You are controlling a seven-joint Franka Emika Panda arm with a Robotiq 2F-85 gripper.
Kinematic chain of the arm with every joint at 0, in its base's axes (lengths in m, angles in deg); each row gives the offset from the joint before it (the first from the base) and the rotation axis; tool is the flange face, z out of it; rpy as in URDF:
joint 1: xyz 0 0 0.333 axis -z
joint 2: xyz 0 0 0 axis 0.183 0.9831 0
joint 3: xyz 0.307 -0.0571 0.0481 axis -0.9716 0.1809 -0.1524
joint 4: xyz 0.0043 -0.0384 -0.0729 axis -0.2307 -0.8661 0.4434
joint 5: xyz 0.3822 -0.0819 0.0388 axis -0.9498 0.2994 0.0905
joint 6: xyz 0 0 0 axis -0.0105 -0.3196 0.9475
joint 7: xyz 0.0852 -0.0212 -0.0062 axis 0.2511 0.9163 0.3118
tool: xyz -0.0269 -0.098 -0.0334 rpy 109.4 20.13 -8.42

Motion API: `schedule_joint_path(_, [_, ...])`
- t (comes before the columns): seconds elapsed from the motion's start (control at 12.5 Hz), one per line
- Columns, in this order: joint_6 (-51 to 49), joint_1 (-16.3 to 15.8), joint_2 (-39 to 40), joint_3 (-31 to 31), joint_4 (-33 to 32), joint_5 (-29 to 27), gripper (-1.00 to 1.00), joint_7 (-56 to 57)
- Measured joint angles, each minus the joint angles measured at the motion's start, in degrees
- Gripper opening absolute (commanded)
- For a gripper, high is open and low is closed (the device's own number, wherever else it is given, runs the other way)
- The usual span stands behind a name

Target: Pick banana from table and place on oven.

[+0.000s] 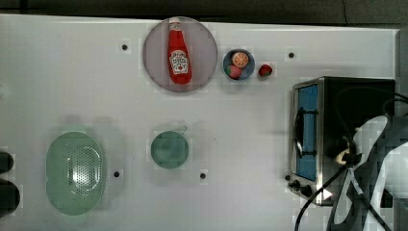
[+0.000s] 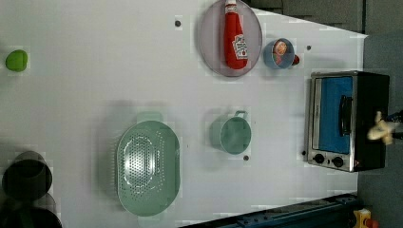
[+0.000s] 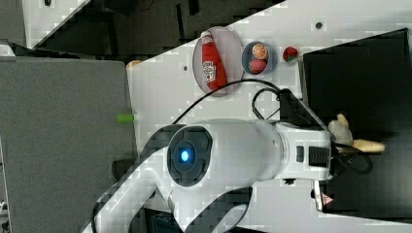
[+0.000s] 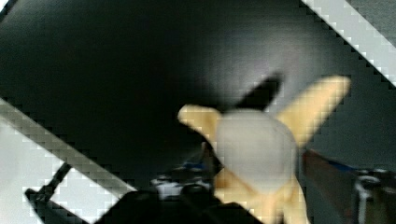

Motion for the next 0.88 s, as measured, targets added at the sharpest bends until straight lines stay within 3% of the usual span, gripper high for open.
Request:
schedule_joint_path(0.08, [0.1, -0.4, -0.2, -0.1, -0.1, -0.1, 0.91, 0.0])
schedule_joint_path(0.16, [0.6, -0.6, -0.3, -0.3, -0.2, 0.4, 1.00, 0.0])
schedule_joint_path(0.32, [0.8, -1.1, -0.4, 0.1, 0.2, -0.5, 1.00, 0.0])
schedule_joint_path(0.48, [-1.1, -1.3, -2.6, -0.3, 0.5, 2.9, 1.00, 0.3])
schedule_joint_path(0.88, [-19.6, -3.6, -17.7, -7.6, 2.1, 3.1, 1.00, -4.1])
